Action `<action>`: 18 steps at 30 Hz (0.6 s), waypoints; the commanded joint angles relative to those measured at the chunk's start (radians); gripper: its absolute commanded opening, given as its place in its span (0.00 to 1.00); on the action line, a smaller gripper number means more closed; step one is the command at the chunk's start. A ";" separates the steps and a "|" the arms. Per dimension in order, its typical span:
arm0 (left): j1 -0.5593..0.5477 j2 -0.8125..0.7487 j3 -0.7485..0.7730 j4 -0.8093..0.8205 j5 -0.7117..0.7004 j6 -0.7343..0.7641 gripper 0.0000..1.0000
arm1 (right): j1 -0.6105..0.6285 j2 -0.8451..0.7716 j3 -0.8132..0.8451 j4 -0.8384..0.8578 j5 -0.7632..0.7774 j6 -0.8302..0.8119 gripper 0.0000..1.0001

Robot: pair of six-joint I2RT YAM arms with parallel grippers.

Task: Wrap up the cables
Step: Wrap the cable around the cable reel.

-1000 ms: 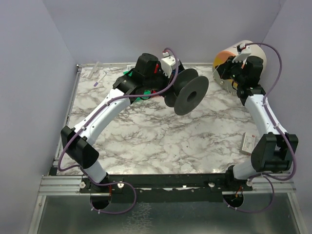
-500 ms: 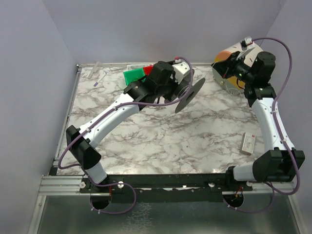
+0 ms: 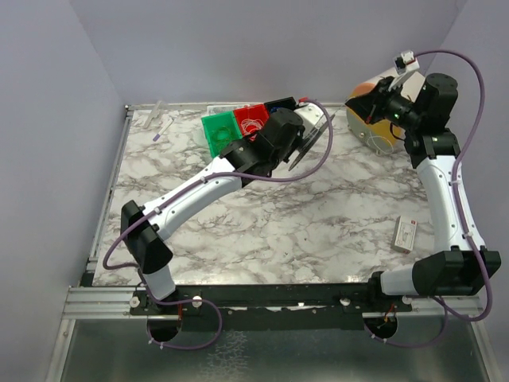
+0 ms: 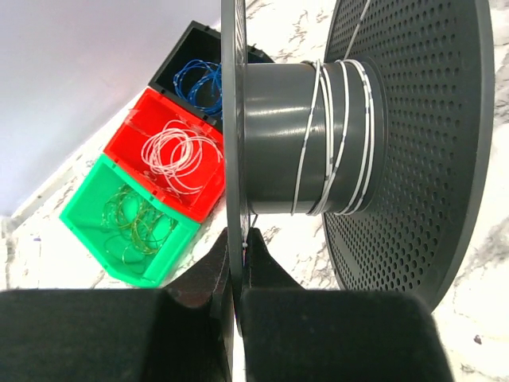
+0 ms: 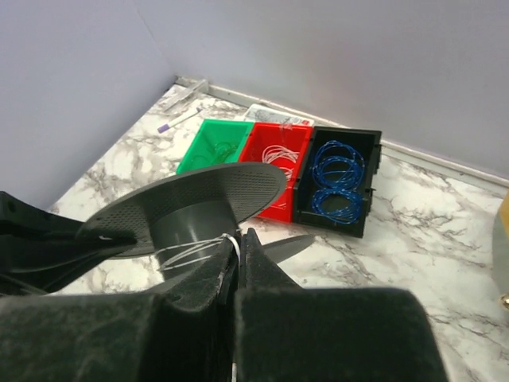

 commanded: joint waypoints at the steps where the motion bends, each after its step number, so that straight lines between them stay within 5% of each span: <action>1: -0.021 0.042 0.047 0.018 -0.199 0.020 0.00 | 0.072 -0.009 0.049 -0.073 -0.024 -0.017 0.01; 7: -0.024 0.053 0.059 0.056 -0.309 0.019 0.00 | 0.186 -0.003 0.065 -0.244 0.065 -0.110 0.01; 12: -0.024 0.053 0.050 0.076 -0.350 0.023 0.00 | 0.209 0.014 0.065 -0.327 -0.079 -0.100 0.00; 18: -0.024 0.065 0.069 0.081 -0.369 0.014 0.00 | 0.252 0.004 -0.014 -0.227 -0.282 -0.024 0.01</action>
